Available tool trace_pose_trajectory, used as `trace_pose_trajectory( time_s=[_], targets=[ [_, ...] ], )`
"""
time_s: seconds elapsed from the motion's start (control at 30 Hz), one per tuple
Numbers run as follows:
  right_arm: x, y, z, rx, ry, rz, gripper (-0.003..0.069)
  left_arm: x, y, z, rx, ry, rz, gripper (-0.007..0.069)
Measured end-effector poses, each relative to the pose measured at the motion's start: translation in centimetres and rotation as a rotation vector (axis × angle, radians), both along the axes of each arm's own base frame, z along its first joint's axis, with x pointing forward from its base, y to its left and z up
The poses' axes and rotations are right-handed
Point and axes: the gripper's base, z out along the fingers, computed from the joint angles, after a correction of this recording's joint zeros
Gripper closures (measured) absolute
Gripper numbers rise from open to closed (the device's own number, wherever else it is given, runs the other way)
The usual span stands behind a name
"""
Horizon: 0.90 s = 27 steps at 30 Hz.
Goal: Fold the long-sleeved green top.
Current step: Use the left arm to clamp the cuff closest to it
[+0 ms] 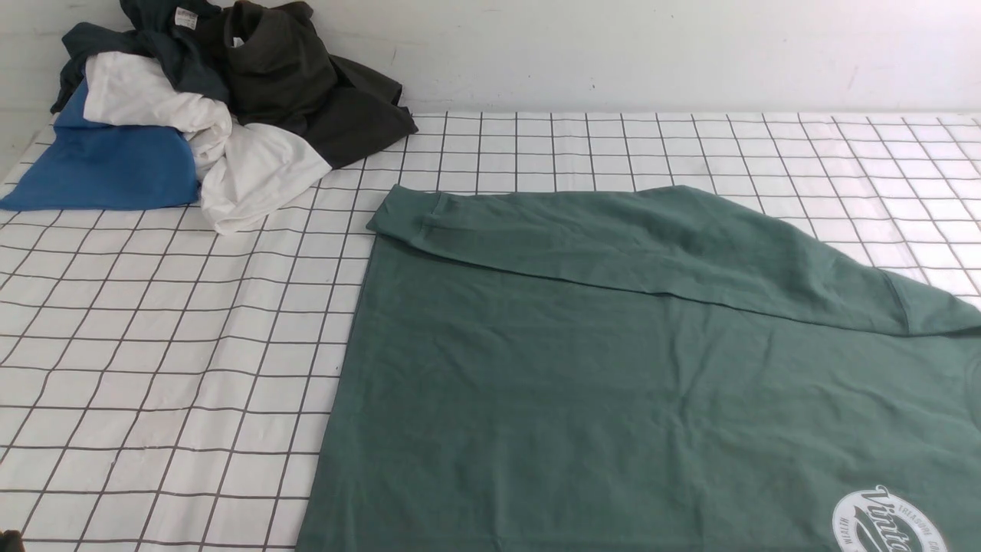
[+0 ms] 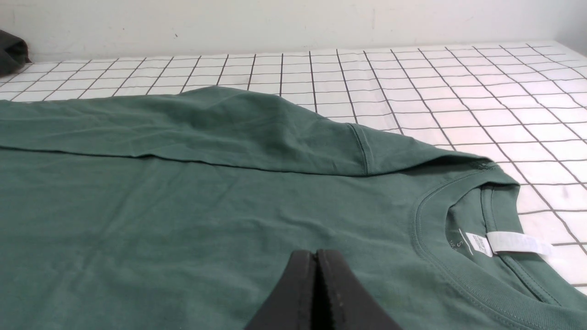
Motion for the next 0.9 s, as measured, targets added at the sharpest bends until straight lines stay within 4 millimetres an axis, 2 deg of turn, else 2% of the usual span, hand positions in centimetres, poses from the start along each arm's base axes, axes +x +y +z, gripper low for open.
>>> trace_pose_trajectory(
  time_s=[0.7,0.9],
  targets=[
    [0.0,0.0,0.0,0.001,0.0,0.0,0.0673,0.0,0.0,0.0,0.0,0.0,0.0,0.0631],
    [0.0,0.11,-0.01,0.049,-0.002,0.003,0.0673,0.0,0.0,0.0,0.001,0.0,0.0,0.0631]
  ],
)
